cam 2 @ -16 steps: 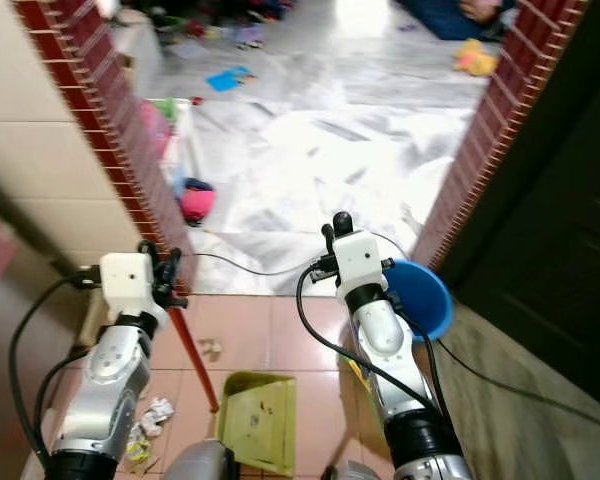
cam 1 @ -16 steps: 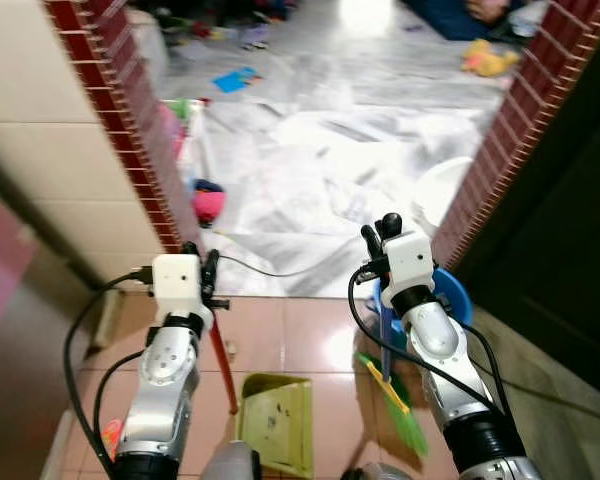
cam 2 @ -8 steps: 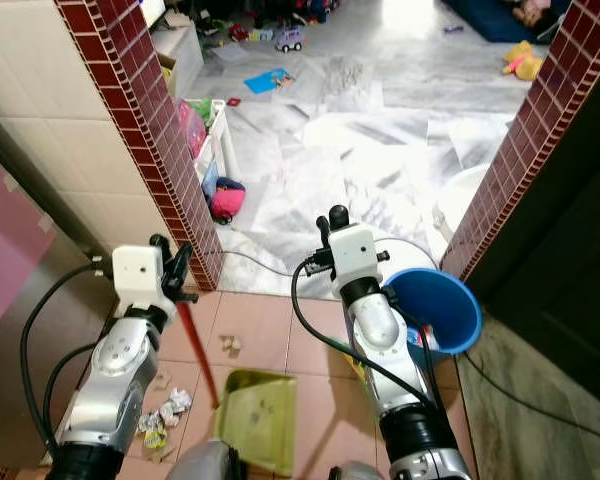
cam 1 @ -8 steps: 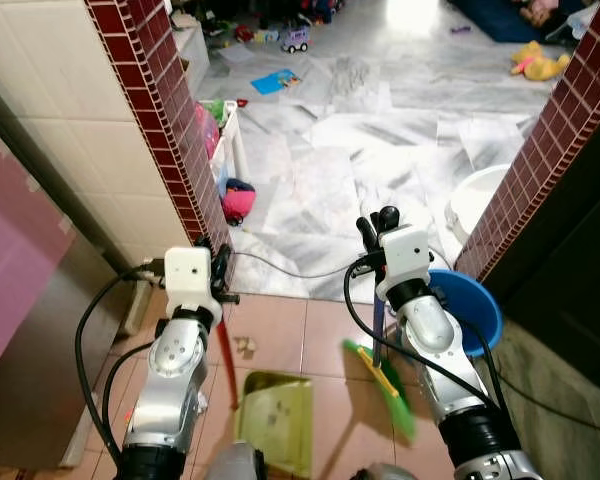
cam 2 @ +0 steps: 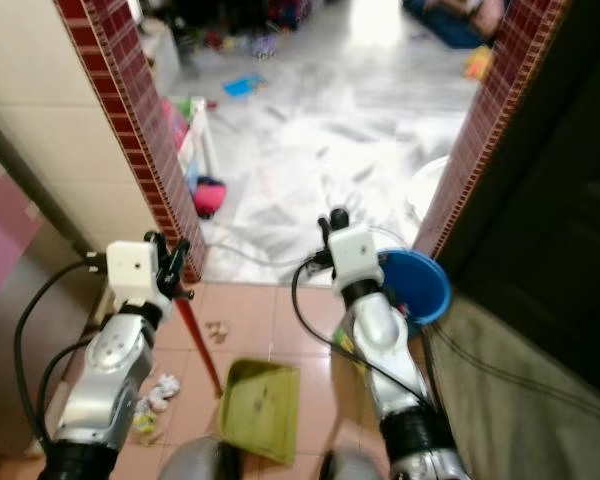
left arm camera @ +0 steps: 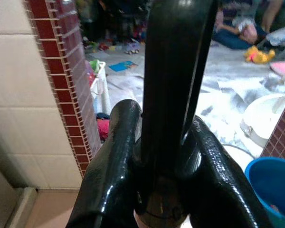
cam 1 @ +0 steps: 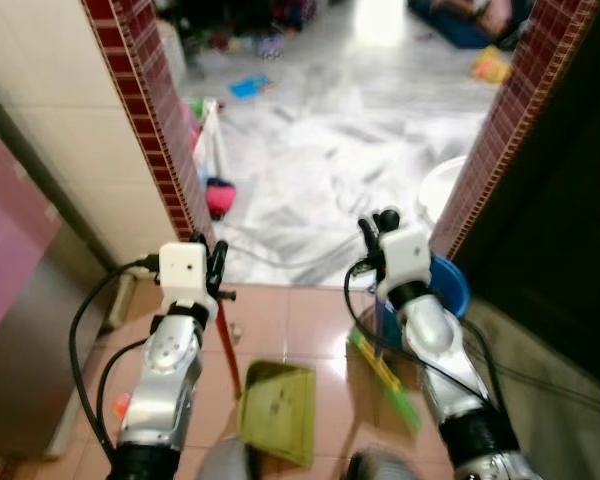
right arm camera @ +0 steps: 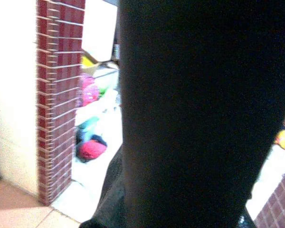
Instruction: Sweep floor
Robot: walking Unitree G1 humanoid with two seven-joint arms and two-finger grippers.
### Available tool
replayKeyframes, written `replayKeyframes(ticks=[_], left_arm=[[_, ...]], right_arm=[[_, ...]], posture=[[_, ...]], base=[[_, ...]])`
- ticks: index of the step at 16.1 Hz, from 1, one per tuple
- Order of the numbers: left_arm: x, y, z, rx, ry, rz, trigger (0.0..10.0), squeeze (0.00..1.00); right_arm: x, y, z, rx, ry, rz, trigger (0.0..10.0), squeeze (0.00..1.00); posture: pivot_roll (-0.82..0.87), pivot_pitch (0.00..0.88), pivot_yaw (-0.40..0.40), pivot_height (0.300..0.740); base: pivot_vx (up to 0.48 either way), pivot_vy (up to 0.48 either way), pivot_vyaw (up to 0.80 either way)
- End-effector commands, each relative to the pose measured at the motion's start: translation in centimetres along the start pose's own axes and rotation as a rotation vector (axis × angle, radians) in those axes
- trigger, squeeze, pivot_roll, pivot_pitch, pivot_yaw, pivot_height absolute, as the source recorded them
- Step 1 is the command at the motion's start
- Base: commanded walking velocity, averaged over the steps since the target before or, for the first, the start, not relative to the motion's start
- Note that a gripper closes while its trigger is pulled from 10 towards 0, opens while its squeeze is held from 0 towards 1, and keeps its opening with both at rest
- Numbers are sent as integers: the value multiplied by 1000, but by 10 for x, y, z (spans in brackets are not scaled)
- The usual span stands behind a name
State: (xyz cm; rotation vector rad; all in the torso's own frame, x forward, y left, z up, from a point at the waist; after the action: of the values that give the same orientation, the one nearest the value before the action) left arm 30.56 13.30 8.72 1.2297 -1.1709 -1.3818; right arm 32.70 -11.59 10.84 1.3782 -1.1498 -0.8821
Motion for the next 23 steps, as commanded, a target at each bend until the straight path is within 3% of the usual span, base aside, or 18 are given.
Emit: replayKeyframes(ticks=[1,7,12,23], left_arm=[[2,4,0,12,-13,4,10000,0],[1,4,-2,7,-12,4,10000,0],[-3,3,-1,6,8,13,10000,0],[-6,8,-3,10,32,21,10000,0]], right_arm=[[-1,9,-3,36,9,3,10000,0],[-2,8,-3,33,14,10,10000,0],[-4,8,-2,31,18,9,10000,0],[-4,7,0,27,18,10,10000,0]], posture=[[-39,0,58,740],[-42,0,58,740],[-43,0,56,740],[-48,0,58,740]], base=[[-319,0,0],[-317,0,0],[0,0,0],[0,480,0]])
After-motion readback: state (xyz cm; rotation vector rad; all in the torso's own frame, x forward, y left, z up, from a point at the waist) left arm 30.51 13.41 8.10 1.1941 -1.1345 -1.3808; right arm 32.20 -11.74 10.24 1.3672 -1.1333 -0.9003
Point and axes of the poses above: a point about 5 cm out from each wrist's last joint towards the gripper, its own z axis pointing back from the gripper into the wrist, its own y axis along the axis of the wrist's last joint, x = y × z, the point moved 3 cm from there along -z, pointing out of the wrist towards the gripper, and after that the axes turned 8 degrees about -z, right-handed, at the moved point
